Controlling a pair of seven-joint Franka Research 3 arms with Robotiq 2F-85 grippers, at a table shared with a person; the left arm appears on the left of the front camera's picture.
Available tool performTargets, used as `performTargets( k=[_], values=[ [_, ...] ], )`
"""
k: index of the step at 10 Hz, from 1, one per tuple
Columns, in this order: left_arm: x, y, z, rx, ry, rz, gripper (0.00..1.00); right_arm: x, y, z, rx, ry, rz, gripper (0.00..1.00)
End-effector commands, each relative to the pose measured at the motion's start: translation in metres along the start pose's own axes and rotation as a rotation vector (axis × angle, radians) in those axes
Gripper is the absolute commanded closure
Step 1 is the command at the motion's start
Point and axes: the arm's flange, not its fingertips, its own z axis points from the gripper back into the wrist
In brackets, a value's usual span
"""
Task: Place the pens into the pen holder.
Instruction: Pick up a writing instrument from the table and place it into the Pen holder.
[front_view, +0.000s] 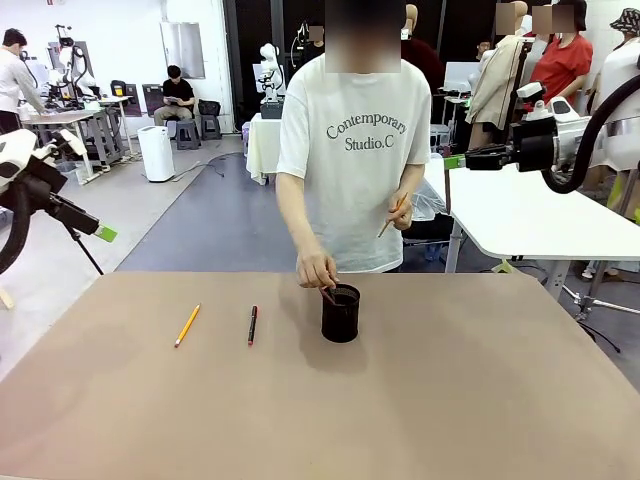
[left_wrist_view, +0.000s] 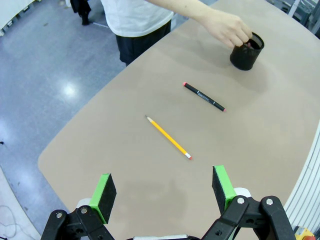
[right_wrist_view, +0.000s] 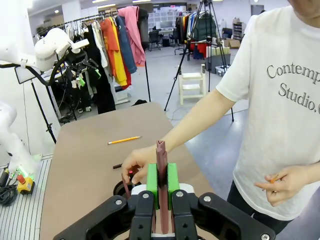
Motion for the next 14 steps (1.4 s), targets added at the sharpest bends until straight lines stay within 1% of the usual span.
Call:
performTargets(
  k=[1,14],
  values=[
    [0.0000,0.0002,0.0006,0.000,0.000,-0.008,0.00,0.0024,0.0004,0.0009,-0.001,0.001,-0.005,1.00],
    [0.0000,0.0002,0.0006,0.000,0.000,-0.008,0.00,0.0024,0.0004,0.0009,-0.001,0.001,-0.005,1.00]
  ],
)
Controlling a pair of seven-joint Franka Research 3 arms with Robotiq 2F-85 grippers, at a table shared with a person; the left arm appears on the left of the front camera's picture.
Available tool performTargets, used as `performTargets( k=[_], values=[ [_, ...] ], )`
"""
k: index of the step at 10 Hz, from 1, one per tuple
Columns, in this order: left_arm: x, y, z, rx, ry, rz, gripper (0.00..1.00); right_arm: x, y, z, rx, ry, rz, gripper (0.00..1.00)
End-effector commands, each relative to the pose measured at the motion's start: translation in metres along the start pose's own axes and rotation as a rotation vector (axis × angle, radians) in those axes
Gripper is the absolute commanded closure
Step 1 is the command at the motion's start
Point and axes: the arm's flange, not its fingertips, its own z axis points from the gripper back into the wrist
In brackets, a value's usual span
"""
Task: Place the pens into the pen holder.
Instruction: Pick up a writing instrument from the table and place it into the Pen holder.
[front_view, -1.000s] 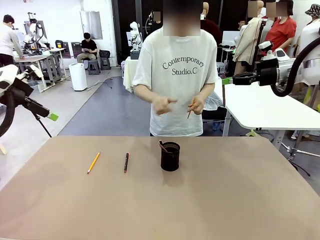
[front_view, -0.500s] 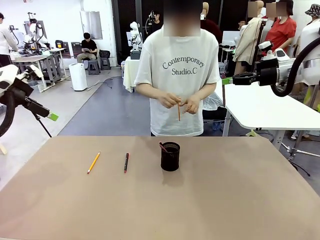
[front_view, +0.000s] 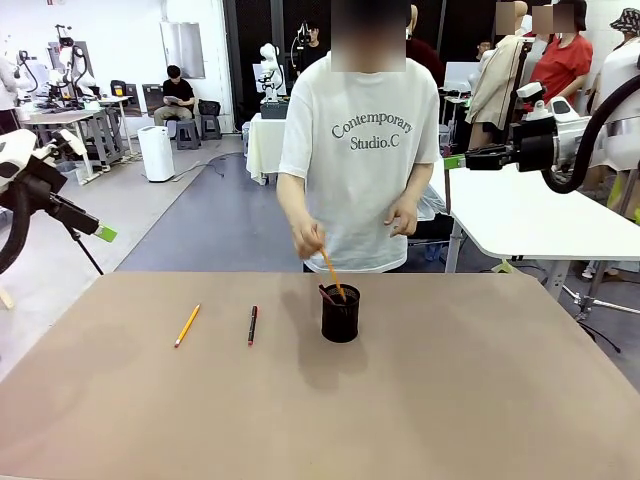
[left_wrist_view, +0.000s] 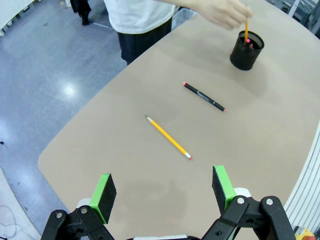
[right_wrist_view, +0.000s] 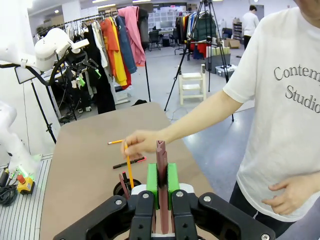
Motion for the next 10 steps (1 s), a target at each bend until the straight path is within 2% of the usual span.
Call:
performTargets(
  k=[1,10],
  values=[
    [0.0000,0.0002,0.0006,0.000,0.000,-0.008,0.00,0.0024,0.0004,0.0009,-0.001,0.001,-0.005,1.00],
    [0.0000,0.0002,0.0006,0.000,0.000,-0.008,0.00,0.0024,0.0004,0.0009,-0.001,0.001,-0.005,1.00]
  ],
)
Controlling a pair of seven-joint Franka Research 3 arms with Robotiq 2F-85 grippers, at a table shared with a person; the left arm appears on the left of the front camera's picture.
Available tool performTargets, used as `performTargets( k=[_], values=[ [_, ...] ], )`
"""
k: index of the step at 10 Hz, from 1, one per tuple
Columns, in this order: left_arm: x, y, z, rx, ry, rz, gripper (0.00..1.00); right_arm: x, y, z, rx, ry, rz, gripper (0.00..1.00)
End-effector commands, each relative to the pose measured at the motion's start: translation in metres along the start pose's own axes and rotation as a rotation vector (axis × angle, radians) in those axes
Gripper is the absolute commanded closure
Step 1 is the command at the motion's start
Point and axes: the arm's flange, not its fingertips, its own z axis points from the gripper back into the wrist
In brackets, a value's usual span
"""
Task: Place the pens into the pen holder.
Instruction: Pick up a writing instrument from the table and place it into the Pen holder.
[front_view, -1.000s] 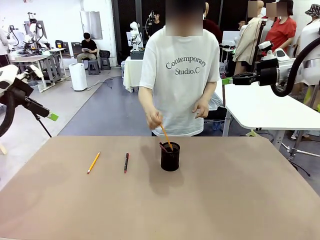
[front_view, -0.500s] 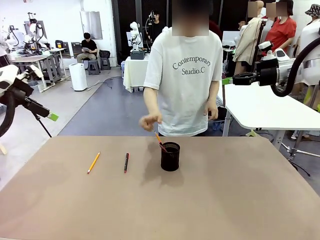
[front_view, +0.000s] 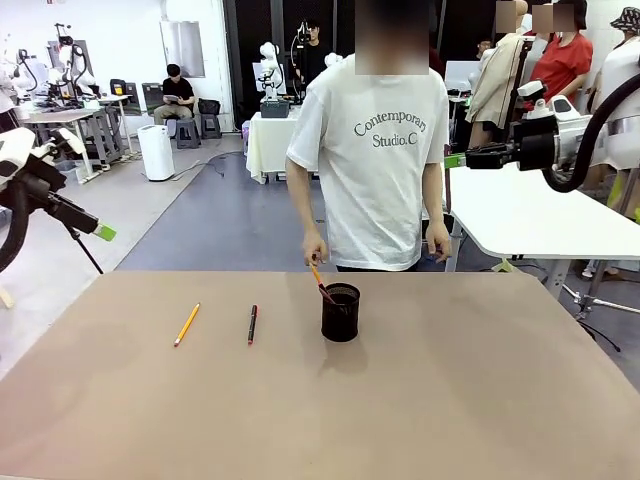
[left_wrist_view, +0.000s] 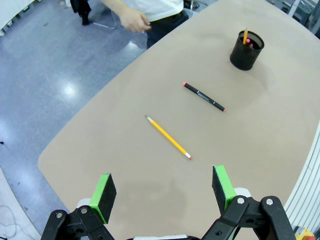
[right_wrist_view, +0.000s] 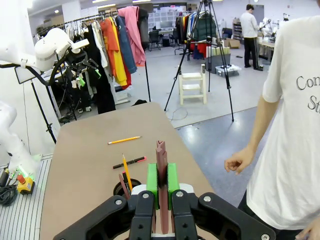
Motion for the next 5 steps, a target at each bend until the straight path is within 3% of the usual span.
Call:
performTargets(
  k=[1,5],
  values=[
    [0.0000,0.0002,0.0006,0.000,0.000,-0.008,0.00,0.0025,0.0004,0.0009,-0.001,0.001,-0.005,1.00],
    [0.0000,0.0002,0.0006,0.000,0.000,-0.008,0.00,0.0025,0.0004,0.0009,-0.001,0.001,-0.005,1.00]
  ],
)
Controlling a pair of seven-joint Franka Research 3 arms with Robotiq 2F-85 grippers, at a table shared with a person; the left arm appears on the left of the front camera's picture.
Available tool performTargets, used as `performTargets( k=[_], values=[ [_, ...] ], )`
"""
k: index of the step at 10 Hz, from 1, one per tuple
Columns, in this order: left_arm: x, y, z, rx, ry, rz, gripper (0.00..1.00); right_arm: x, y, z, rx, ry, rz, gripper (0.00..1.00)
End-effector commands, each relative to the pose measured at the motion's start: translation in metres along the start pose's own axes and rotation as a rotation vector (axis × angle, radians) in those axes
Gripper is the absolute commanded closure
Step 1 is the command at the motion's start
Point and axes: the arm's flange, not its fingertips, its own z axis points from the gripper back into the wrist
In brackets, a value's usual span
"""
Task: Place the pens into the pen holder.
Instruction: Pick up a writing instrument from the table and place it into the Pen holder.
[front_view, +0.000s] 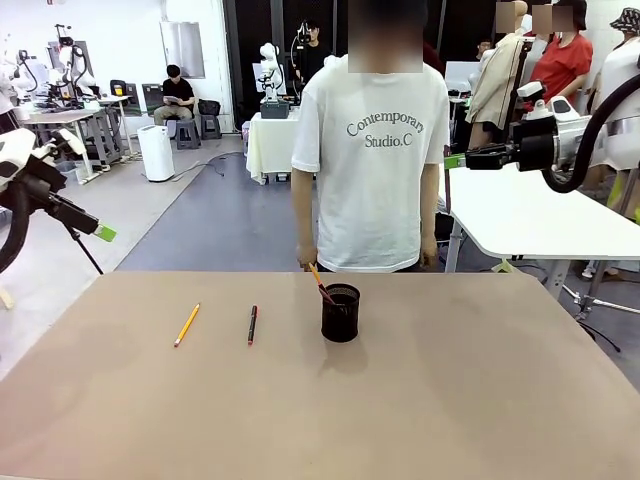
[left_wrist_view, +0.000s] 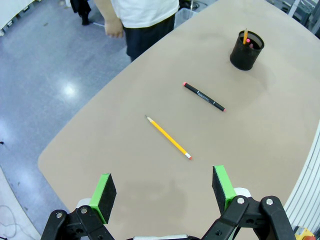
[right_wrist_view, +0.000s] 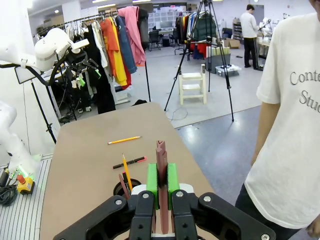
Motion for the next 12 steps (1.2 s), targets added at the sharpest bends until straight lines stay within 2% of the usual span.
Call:
performTargets(
  k=[1,4,6,7,12],
  values=[
    [0.000,0.000,0.001,0.000,0.000,-0.008,0.00,0.000,0.000,0.000,0.000,0.000,0.000,1.00],
    [0.000,0.000,0.001,0.000,0.000,-0.008,0.00,-0.029,0.011,-0.026,0.096,-0.001,-0.019,1.00],
    [0.000,0.000,0.001,0.000,0.000,-0.008,0.00,-0.059,0.032,-0.058,0.163,-0.042,-0.055,1.00],
    [0.000,0.000,0.001,0.000,0.000,-0.008,0.00,-0.068,0.033,-0.079,0.226,-0.027,-0.047,1.00],
    [0.000,0.000,0.001,0.000,0.000,-0.008,0.00,-0.083,0.043,-0.154,0.372,0.025,-0.045,1.00]
  ],
)
